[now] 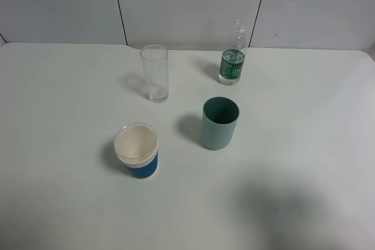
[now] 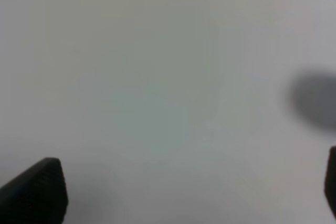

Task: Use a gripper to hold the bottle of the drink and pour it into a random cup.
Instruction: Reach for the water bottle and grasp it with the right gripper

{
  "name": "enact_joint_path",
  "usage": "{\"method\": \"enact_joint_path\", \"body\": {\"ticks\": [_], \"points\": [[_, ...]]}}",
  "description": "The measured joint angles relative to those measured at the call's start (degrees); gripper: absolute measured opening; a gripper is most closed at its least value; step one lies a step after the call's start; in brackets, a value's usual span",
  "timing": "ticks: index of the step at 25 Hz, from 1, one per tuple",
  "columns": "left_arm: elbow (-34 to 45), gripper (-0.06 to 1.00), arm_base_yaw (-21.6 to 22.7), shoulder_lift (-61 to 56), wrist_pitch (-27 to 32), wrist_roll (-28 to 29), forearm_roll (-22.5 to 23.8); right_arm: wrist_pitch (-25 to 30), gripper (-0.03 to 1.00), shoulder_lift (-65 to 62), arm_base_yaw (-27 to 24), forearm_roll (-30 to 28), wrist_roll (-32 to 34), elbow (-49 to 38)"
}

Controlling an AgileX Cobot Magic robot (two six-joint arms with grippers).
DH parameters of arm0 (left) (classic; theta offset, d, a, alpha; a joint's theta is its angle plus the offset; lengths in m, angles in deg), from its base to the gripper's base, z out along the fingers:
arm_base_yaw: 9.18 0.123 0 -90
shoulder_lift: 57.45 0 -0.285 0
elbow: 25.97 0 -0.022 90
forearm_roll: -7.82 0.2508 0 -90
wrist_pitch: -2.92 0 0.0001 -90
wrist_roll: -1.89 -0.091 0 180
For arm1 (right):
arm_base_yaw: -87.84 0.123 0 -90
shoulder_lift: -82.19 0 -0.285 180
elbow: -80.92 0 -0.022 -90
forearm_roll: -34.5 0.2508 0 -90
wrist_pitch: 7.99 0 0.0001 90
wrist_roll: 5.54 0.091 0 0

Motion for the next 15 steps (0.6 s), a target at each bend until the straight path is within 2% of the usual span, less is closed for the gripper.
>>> {"method": "enact_joint_path", "body": {"ticks": [15], "points": [[0.0,0.99,0.0,0.0,0.0,0.0,0.0,0.0,0.79,0.0,0.0,0.4,0.0,0.0]]}}
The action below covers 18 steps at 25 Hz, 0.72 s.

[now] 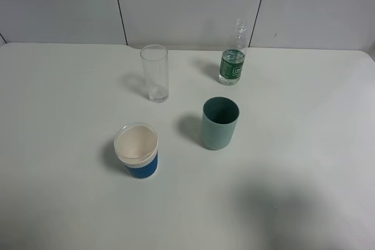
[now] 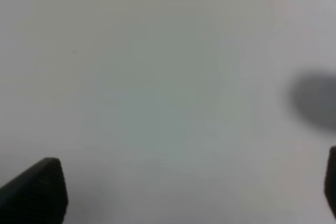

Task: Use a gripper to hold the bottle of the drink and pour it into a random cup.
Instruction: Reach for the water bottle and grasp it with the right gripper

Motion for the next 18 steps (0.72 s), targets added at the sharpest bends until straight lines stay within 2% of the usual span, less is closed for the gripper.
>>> {"method": "enact_joint_path", "body": {"ticks": [7,12,18], "points": [[0.0,0.99,0.0,0.0,0.0,0.0,0.0,-0.94,0.79,2.26,0.0,0.74,-1.23,0.52],[0.0,0.99,0.0,0.0,0.0,0.0,0.0,-8.07,0.79,8.27,0.25,2.89,-3.02,2.35],[0.0,0.99,0.0,0.0,0.0,0.0,0.0,-11.4,0.79,17.87,0.25,3.05,-3.47,2.34]]}}
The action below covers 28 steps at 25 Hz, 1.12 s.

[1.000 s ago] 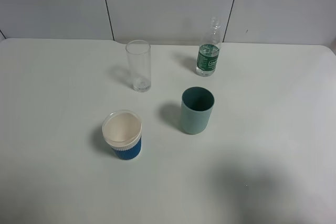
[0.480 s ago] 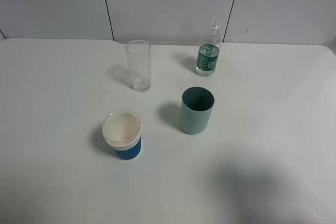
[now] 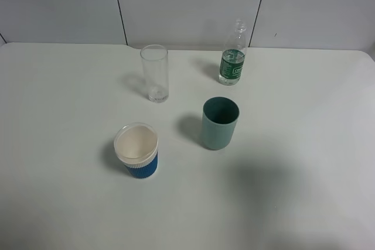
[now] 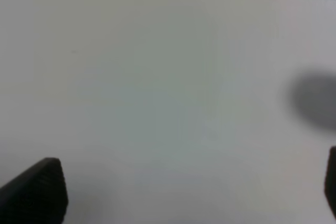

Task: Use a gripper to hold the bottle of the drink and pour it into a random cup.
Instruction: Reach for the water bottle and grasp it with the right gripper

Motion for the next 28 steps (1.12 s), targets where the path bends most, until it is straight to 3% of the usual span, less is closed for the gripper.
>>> {"method": "enact_joint_path", "body": {"ticks": [28], "points": [[0.0,0.99,0.0,0.0,0.0,0.0,0.0,-24.05,0.79,35.17,1.11,0.2,-5.61,0.06]]}}
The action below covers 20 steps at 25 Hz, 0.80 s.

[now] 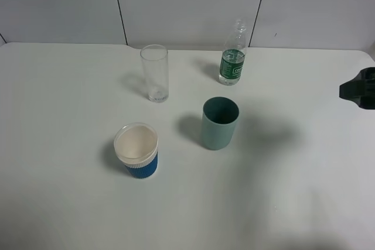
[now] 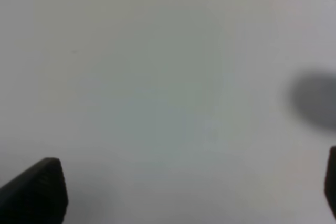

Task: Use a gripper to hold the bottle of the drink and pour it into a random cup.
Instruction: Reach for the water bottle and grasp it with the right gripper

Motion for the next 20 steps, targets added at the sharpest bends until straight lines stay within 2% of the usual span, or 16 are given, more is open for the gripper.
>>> {"method": "enact_joint_path", "body": {"ticks": [9,17,20], "points": [[0.0,0.99,0.0,0.0,0.0,0.0,0.0,-14.24,0.79,12.88,2.9,-0.59,-1.76,0.0],[0.0,0.99,0.0,0.0,0.0,0.0,0.0,-29.12,0.79,25.13,2.9,-6.87,-1.55,0.0],[0.0,0.99,0.0,0.0,0.0,0.0,0.0,-35.01,0.79,29.08,2.9,-10.52,1.45,0.02]]}}
